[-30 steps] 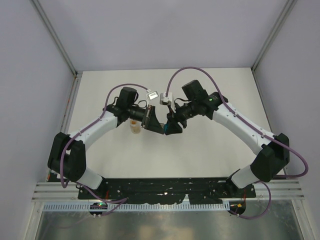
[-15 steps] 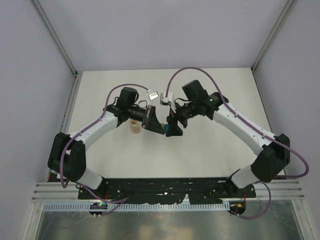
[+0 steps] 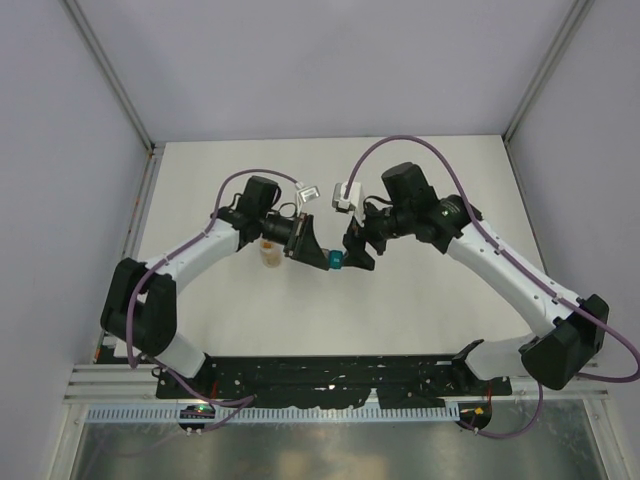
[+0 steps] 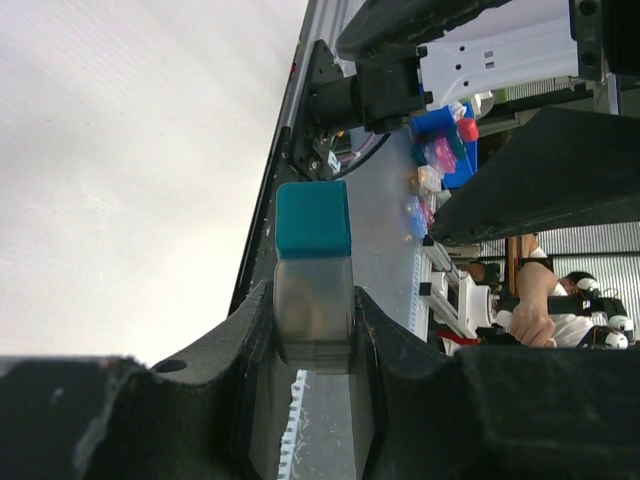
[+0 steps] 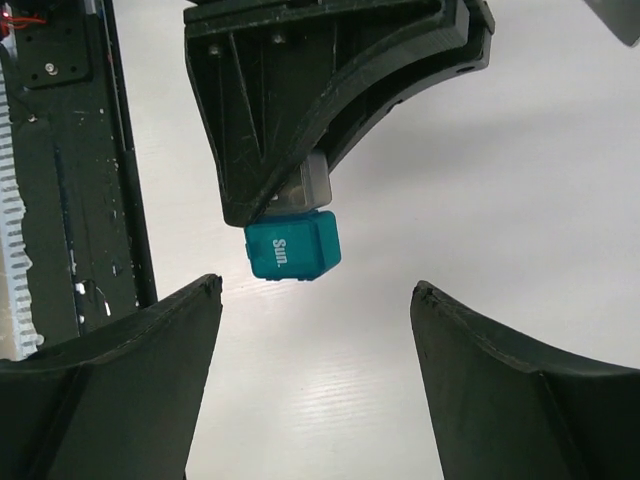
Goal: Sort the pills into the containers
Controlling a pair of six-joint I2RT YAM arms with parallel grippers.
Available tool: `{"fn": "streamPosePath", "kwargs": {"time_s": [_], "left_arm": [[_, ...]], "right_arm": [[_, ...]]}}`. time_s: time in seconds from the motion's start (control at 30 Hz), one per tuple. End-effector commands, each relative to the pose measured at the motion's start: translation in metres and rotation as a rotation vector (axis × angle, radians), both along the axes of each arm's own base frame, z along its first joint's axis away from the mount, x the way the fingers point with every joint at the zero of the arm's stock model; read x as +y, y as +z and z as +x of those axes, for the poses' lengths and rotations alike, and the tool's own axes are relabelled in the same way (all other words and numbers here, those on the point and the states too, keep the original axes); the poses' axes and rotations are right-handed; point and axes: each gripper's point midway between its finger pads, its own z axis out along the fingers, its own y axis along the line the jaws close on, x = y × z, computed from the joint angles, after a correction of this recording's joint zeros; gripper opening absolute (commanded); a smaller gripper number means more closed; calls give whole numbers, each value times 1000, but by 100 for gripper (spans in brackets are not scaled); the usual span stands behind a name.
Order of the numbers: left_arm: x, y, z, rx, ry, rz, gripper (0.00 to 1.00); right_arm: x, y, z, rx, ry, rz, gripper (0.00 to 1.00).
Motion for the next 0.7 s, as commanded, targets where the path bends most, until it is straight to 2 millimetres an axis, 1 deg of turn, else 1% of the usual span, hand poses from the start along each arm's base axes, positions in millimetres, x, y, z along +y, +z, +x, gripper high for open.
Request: {"fn": "streamPosePath", "kwargs": {"time_s": [0.0, 0.03, 0.07, 0.1, 0.13, 0.17, 0.2, 0.23, 0.27, 0.3, 0.33, 0.37, 0.4, 0.5, 0.63, 0.67], "left_arm": [[-3, -2, 10, -25, 5, 28, 0], [-4, -4, 12, -19, 4, 38, 0], [-4, -7, 13, -9, 4, 50, 0], [-5, -8, 16, -3, 2, 56, 0], [-6, -11, 19, 2, -3, 66, 0], [-7, -12, 21, 7, -4, 76, 0], [-8, -15, 23, 7, -10, 86, 0], [-9, -17, 26, 6, -13, 95, 0], [-10, -21, 30, 8, -15, 107, 0], [-11, -22, 34, 6, -20, 112, 0], [-13, -25, 37, 4, -28, 116, 0], [-15, -30, 41, 10, -31, 127, 0], [-16, -32, 45, 12, -34, 132, 0], [-23, -50, 58, 41, -40, 147, 0], [-33, -64, 70, 51, -50, 153, 0], [-36, -66, 74, 50, -51, 152, 0]], "right_arm": [[-8, 4, 8, -84, -42, -2, 80], [-10, 0, 10, -92, -56, -11, 81], [-13, 3, 11, -111, -72, -10, 80], [-15, 0, 12, -116, -81, -13, 81], [-17, 2, 14, -138, -97, -12, 81], [-20, -3, 13, -134, -104, -19, 81], [-23, -1, 13, -148, -117, -19, 81], [-24, -6, 13, -151, -121, -23, 81], [-26, -3, 14, -169, -135, -19, 81], [-28, -8, 13, -165, -139, -24, 81], [-31, -6, 14, -184, -150, -20, 81], [-34, -11, 13, -181, -157, -26, 81], [-36, -6, 14, -201, -170, -15, 81], [-45, -11, 15, -213, -204, -19, 81], [-55, -16, 19, -229, -247, -8, 81], [-55, -14, 20, -238, -254, 4, 81]]}}
